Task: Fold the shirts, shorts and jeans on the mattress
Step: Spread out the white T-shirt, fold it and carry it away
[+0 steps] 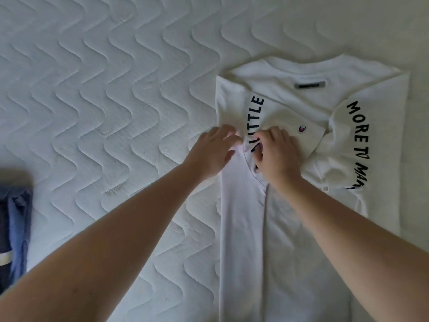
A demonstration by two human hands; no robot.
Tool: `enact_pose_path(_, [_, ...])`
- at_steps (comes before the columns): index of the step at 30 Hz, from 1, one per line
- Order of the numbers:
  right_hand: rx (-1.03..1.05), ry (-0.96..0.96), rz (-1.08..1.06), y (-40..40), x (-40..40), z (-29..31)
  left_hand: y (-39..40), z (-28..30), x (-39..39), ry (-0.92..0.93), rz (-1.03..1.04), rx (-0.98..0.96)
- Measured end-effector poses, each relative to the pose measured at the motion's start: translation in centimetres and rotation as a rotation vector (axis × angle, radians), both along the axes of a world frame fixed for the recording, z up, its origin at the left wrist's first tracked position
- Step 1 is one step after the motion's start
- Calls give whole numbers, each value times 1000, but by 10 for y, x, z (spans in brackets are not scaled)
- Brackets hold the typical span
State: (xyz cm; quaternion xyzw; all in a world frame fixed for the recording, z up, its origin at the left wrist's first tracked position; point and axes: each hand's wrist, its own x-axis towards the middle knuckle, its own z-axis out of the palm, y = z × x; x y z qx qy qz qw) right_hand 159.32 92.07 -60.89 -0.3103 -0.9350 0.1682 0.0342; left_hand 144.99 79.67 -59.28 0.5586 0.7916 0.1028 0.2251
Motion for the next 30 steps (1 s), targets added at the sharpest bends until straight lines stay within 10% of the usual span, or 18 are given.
enact_pose_path(7, [-146,-36,-101,44,-58,-2,64,-4,-89,-131,438,-15])
enact_pose_path(14, [-172,-191,-161,81,-85,-4,109,17,-144,-19,89,-310])
enact_pose_path(30, [-683,-124,-179,109,-76,-6,131,-6,-149,3,143,-304])
